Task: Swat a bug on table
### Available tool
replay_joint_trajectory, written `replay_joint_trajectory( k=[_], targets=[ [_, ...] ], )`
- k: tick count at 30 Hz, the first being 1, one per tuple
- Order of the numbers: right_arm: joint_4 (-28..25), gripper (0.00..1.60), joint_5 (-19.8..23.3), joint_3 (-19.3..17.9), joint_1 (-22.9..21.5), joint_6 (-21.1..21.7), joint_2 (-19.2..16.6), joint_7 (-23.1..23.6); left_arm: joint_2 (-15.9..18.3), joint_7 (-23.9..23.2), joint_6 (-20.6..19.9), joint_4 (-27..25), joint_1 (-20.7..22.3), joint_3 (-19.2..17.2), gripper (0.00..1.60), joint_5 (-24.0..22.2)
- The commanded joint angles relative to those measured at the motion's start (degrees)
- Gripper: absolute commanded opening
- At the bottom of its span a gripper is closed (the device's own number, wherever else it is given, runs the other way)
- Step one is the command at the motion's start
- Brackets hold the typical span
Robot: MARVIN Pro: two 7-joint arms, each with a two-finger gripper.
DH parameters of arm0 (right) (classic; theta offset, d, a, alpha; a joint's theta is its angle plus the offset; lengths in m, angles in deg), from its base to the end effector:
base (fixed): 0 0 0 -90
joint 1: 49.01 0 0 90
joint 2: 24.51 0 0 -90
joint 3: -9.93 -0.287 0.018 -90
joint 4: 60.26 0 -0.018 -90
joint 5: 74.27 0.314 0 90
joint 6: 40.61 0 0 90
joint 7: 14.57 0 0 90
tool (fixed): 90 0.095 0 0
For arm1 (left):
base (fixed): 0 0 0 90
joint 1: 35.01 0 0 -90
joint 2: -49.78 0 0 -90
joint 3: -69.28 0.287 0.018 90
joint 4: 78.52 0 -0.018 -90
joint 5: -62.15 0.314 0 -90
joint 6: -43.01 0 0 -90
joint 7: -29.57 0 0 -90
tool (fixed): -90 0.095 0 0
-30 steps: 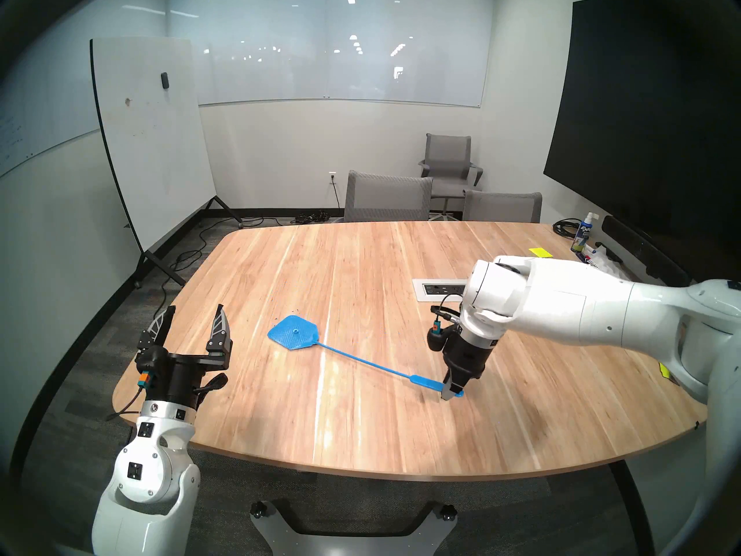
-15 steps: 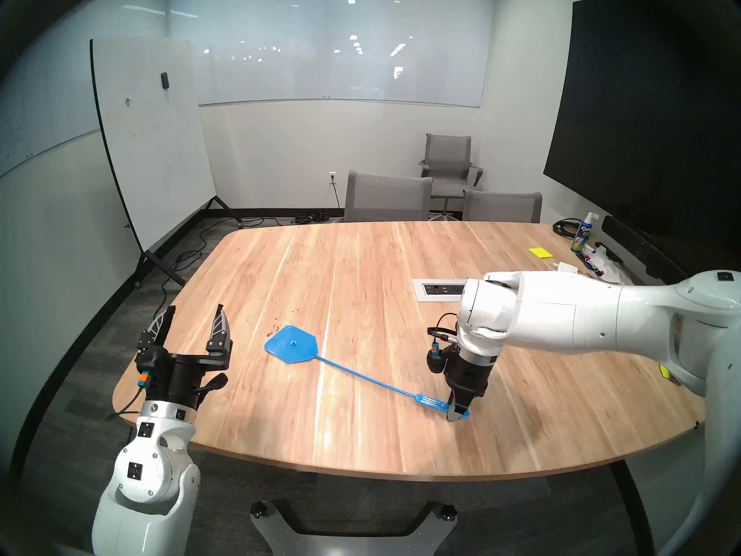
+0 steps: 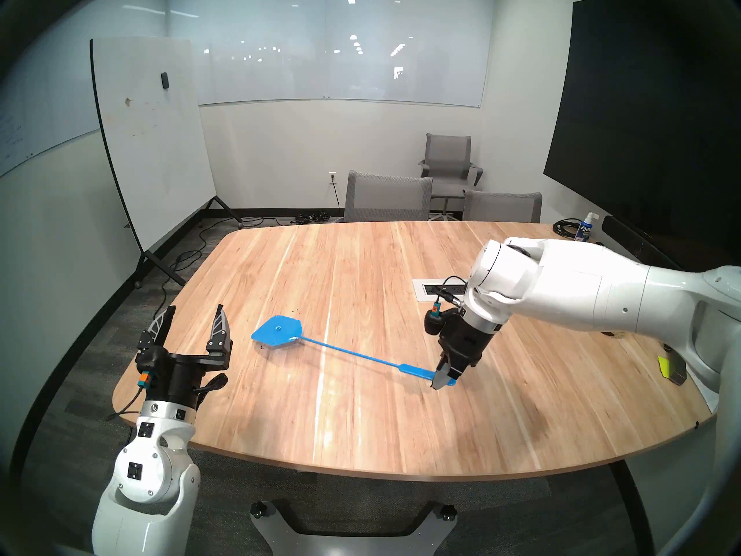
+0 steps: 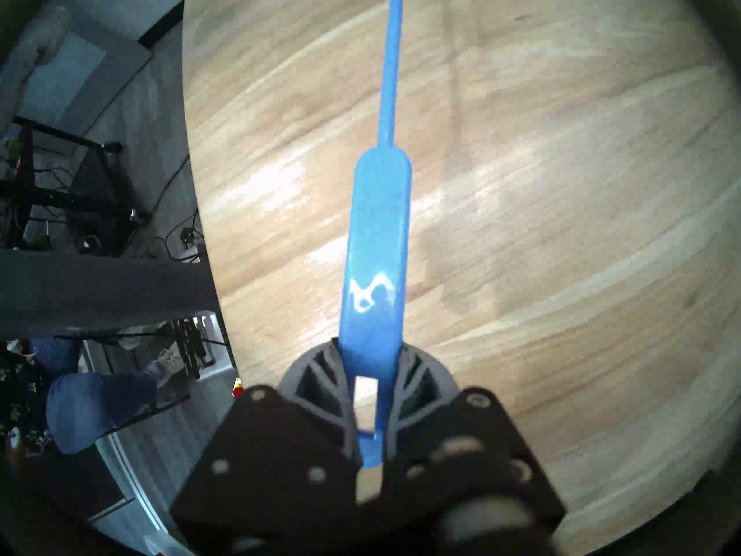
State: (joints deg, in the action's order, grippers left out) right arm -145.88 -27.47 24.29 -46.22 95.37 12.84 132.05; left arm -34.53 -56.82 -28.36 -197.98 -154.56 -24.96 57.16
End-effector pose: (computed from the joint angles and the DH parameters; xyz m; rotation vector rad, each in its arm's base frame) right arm 0.4406 -0.0340 -0.1922 -2.3499 -1.4892 -0.1660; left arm 0.2785 0.0431 -0.2433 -1.7866 -0.0479 -2.4982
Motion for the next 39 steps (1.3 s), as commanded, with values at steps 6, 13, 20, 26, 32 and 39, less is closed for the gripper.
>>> replay_joint_trajectory(
  k=[6,13,20,26,32,39],
  targets=[
    [2.3,0.0,2.2,-3.1,-0.6,-0.5,-1.1,-1.2,0.0,0.0,0.0,-1.4,0.0,0.1,1.6,0.1],
    [5.4,0.0,-0.1,1.1,1.9,1.1,3.7,-0.8,0.0,0.0,0.1,-1.3,0.0,0.1,1.6,0.1],
    [7.3,0.0,-2.4,4.9,2.9,1.9,7.1,1.3,0.0,0.0,0.1,-1.4,0.0,0.1,1.6,0.1],
    [7.9,0.0,-4.7,8.4,2.9,2.6,8.2,3.2,0.0,0.0,0.0,-1.4,0.0,0.1,1.6,0.1],
    [7.6,0.0,-5.1,10.5,2.1,2.9,8.3,4.1,0.0,0.0,0.0,-1.4,0.0,0.1,1.6,0.1],
    [5.0,0.0,-2.0,7.8,2.6,1.4,5.3,0.7,0.0,0.0,0.1,-1.4,0.0,0.1,1.6,0.1]
  ],
)
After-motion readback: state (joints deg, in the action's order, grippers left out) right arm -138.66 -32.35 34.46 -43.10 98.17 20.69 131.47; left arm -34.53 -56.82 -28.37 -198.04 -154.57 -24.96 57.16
